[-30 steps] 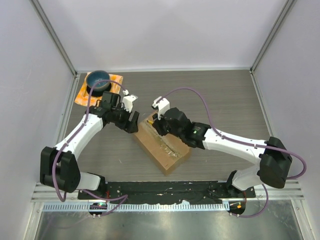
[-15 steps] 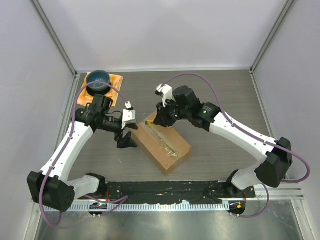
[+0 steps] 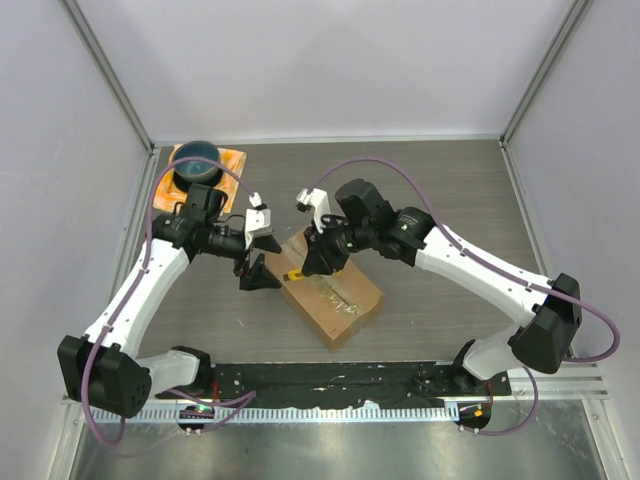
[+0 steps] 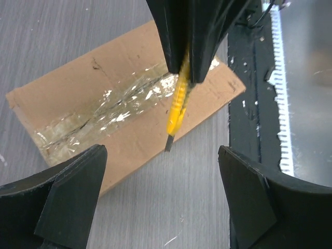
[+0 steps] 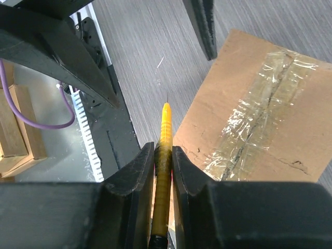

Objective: Unpack the express box
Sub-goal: Adjust the knife.

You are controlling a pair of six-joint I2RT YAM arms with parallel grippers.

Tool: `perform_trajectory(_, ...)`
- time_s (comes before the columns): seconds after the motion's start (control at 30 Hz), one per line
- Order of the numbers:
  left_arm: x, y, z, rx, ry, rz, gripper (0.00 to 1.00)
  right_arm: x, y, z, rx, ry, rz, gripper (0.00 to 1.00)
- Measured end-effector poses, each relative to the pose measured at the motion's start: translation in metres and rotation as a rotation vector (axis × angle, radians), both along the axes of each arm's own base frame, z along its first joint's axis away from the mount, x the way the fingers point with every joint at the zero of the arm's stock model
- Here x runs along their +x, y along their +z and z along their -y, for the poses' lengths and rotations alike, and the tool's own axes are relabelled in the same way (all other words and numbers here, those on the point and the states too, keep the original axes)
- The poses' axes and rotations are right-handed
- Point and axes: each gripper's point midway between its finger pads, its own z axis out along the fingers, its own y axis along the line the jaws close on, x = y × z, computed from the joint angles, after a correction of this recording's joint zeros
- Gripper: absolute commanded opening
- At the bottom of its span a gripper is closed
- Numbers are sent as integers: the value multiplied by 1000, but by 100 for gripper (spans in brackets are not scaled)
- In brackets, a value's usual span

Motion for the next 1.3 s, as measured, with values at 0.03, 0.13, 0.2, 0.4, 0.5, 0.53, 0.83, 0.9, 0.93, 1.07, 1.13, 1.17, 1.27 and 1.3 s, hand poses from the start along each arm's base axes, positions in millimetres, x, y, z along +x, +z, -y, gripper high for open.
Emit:
perform_trajectory(0.03, 0, 1, 2, -13, -2, -14, 91, -2, 0, -1, 0, 6, -1, 1)
perform_trajectory(0.13, -3, 3, 7, -47, -20, -53, 88, -5, -1, -4, -1, 16, -2, 1)
perform_trajectory(0.2, -8, 2, 9, -65, -43, -81, 85, -5, 0, -6, 3, 19, 1, 1)
perform_trajectory(0.4, -29, -10, 13, -42, -144, -189, 70, 2, 12, -18, 36, 24, 28, 1)
perform_trajectory(0.5, -30, -13, 14, -33, -172, -225, 61, 3, 16, -20, 45, 27, 35, 1)
perform_trajectory(0.53, -30, -14, 13, -31, -176, -232, 58, 3, 16, -21, 48, 29, 36, 1)
perform_trajectory(0.83, -29, -15, 14, -20, -172, -238, 0, -9, 17, -26, 57, 75, 26, 1)
perform_trajectory(0.9, -30, -15, 14, -16, -172, -236, 0, -10, 17, -26, 57, 83, 26, 1)
perform_trajectory(0.93, -29, -15, 15, -17, -173, -233, 0, -10, 17, -26, 58, 85, 23, 1)
perform_trajectory(1.07, -28, -15, 16, -17, -172, -230, 0, -9, 16, -25, 54, 78, 28, 39)
perform_trajectory(1.13, -28, -14, 16, -21, -171, -233, 0, -3, 17, -24, 49, 54, 46, 60)
perform_trajectory(1.17, -29, -13, 18, -25, -172, -240, 0, 2, 19, -22, 51, 33, 57, 65)
perform_trajectory(1.27, -29, -7, 21, -63, -162, -266, 0, 17, 36, -9, 94, -18, 95, 81)
perform_trajectory(1.3, -27, -2, 22, -91, -152, -288, 0, 25, 46, 0, 122, -50, 114, 83)
